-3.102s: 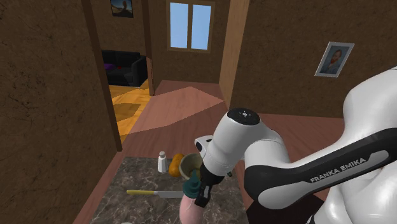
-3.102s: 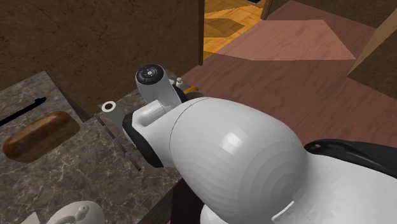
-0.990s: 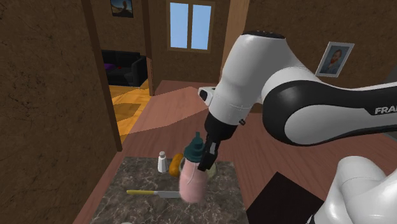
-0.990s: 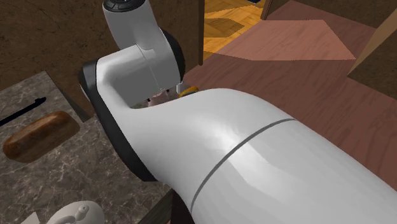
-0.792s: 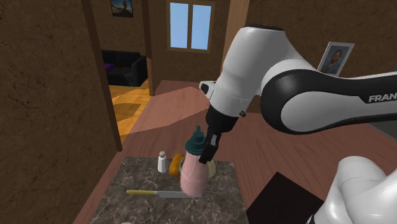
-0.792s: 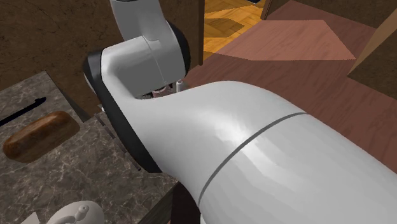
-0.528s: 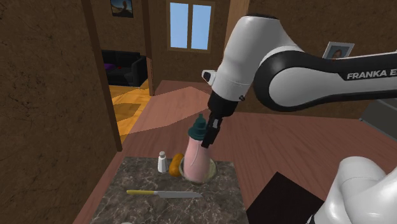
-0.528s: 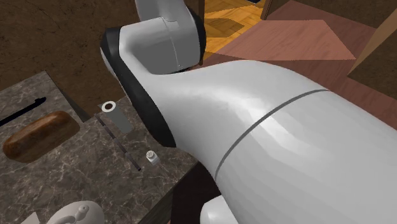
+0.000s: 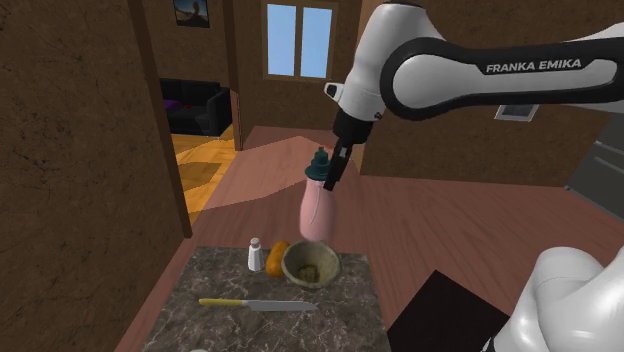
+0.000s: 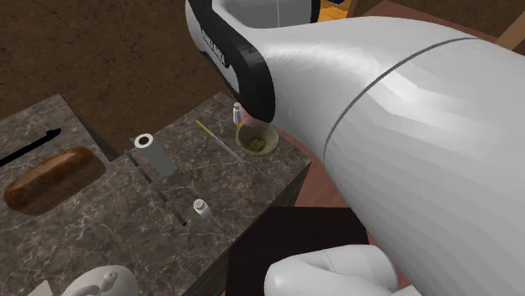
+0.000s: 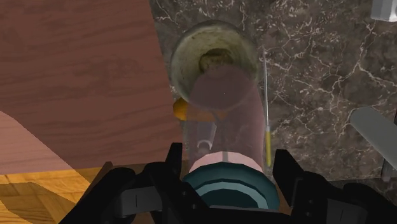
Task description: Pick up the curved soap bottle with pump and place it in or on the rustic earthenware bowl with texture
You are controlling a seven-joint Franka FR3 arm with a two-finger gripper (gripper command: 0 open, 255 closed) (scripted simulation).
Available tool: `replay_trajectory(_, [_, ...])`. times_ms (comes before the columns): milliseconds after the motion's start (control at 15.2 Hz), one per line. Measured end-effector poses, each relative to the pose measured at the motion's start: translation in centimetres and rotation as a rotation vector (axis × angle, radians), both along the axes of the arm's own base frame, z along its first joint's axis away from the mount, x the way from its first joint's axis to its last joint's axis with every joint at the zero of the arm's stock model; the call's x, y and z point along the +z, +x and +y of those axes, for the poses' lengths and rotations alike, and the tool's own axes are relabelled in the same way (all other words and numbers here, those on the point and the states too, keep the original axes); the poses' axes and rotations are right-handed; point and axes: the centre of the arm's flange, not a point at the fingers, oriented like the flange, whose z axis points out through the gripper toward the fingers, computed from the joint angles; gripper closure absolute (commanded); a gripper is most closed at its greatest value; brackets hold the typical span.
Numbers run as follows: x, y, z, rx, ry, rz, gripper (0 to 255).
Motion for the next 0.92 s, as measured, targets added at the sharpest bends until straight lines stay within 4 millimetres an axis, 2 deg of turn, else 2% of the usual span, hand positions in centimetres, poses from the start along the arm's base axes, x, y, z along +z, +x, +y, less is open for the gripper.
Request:
replay_trajectory(132, [0.4,0.9,-1.3,0.000,0.000,0.000,255])
replay_trajectory(264, [-0.2,1.3,-1.7,0.001,0.000,0.000,255])
replay_trajectory(924, [-5.4,1.3,-1.9,0.001,-0.001,0.000,255])
